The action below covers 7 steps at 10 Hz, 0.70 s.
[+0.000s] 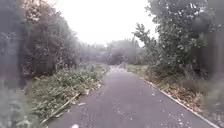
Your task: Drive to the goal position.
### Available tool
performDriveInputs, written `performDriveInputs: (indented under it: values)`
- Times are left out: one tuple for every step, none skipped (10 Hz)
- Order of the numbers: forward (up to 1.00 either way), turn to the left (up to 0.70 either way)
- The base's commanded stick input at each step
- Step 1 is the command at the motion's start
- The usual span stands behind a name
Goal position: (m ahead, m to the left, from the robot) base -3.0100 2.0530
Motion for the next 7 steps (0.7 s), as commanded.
performDriveInputs:
  values:
    - [0.6, 0.0]
    - [0.6, 0.0]
    - [0.6, 0.0]
    - [0.6, 0.0]
    - [0.6, -0.02]
    - [0.6, -0.04]
    - [0.6, -0.07]
